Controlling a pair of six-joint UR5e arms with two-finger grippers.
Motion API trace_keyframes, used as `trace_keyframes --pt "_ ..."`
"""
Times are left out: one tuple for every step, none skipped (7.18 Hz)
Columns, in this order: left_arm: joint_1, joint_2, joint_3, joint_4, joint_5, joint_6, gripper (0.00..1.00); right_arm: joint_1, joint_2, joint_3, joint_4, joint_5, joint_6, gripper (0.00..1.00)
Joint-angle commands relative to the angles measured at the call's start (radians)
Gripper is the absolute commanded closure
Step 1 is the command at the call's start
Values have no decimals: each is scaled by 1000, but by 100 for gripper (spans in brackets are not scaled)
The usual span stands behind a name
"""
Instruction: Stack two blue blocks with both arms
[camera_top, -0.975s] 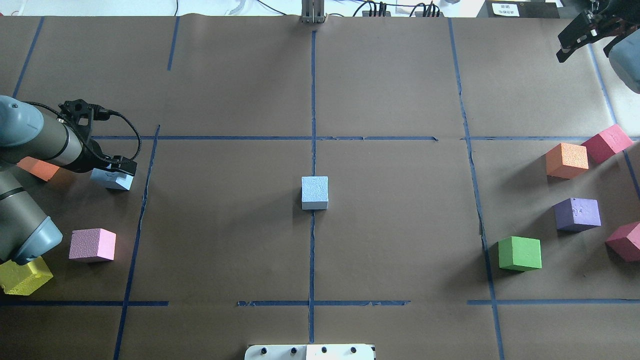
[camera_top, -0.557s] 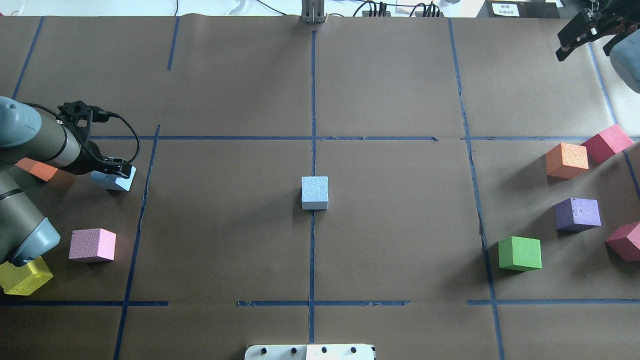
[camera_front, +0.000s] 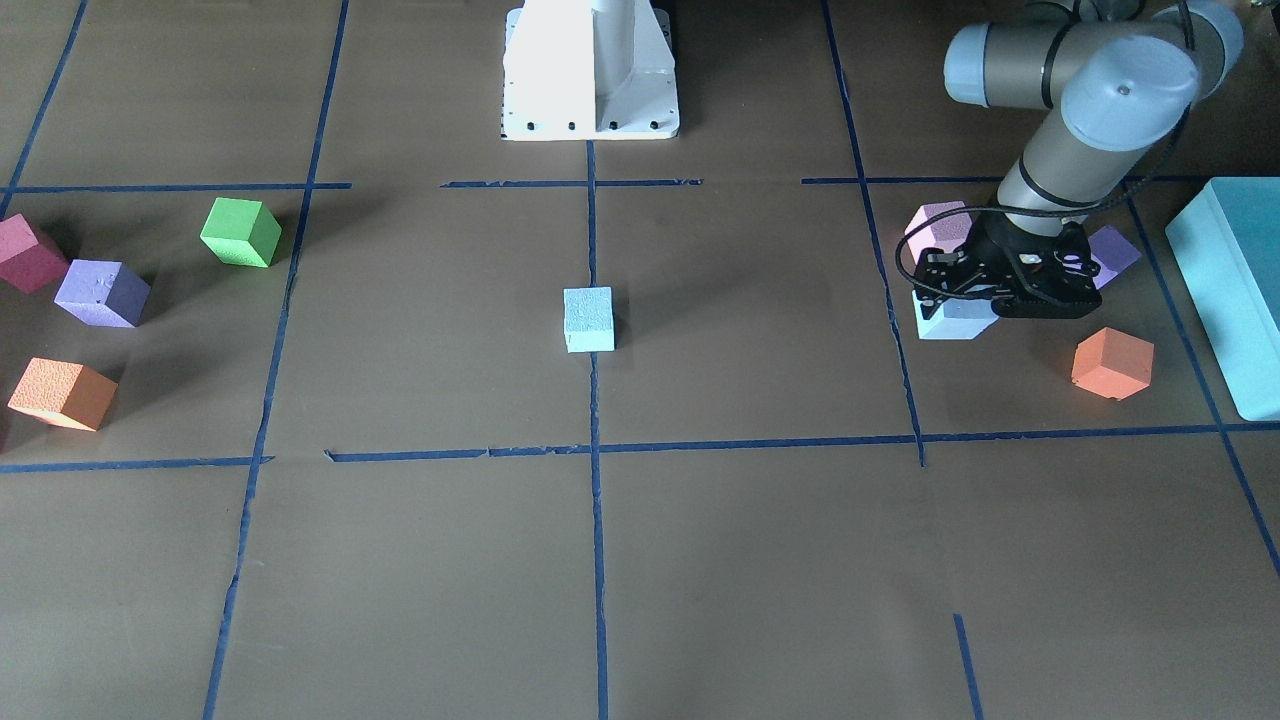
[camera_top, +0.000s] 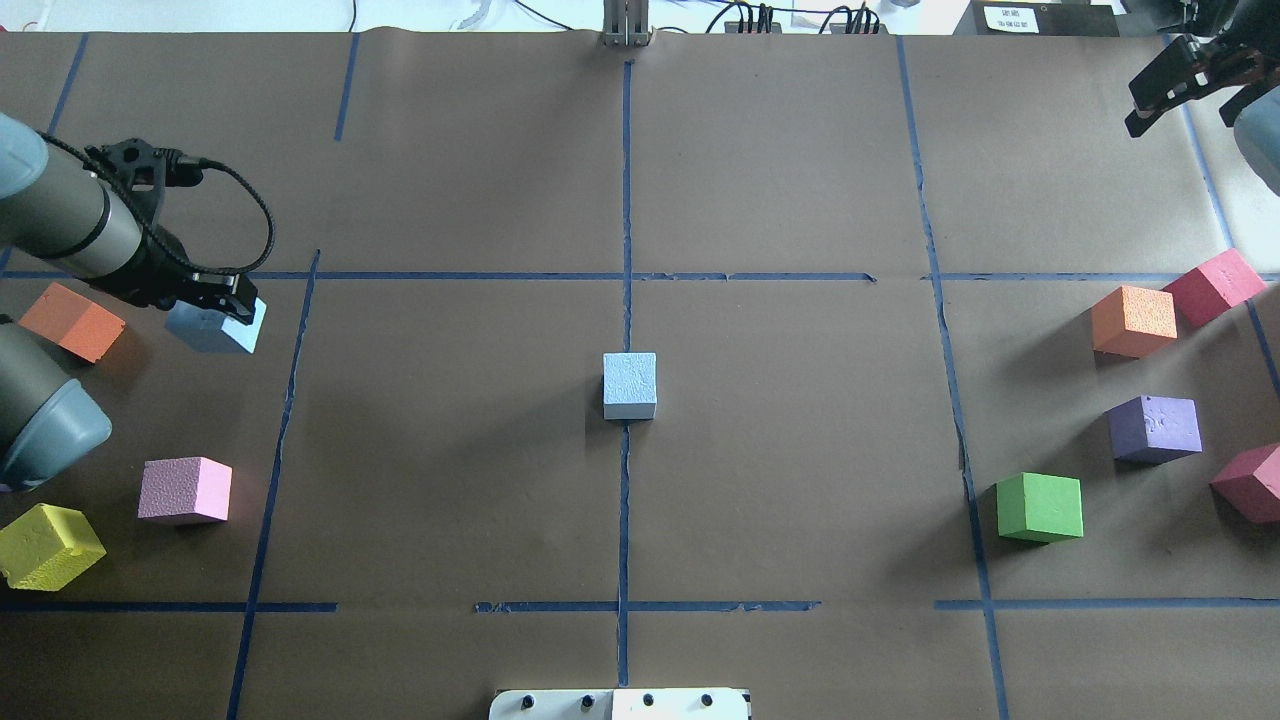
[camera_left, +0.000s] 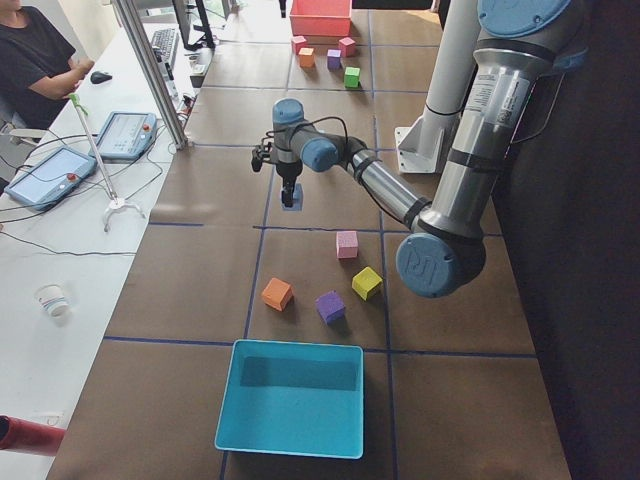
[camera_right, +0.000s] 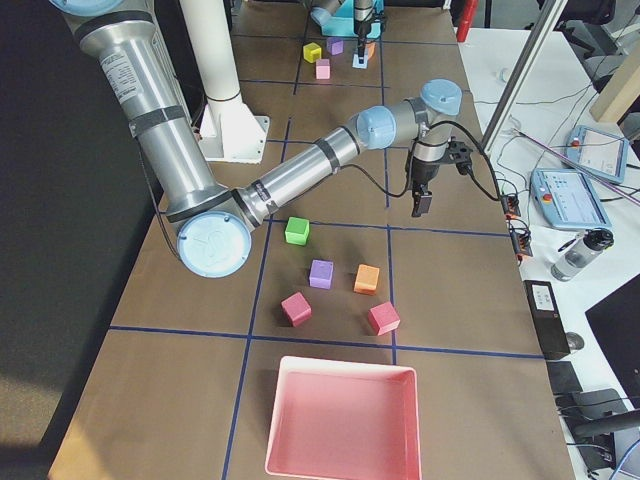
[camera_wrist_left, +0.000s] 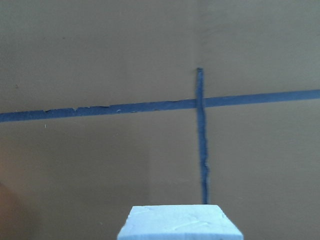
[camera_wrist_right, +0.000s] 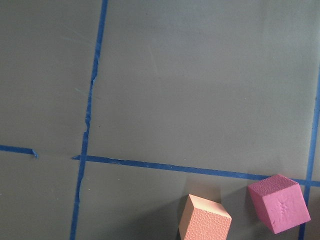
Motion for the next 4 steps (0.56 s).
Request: trace_keyframes --pt "23 -210 -28 253 1 -15 100 54 -197 5 172 31 -98 0" --pt "75 -270 2 252 4 -88 100 86 -272 4 264 34 -104 0" --pt "116 -362 60 254 15 -145 100 111 -320 3 300 36 -100 0" --pt "159 -434 119 252 54 -179 100 114 -328 -2 303 33 -92 0"
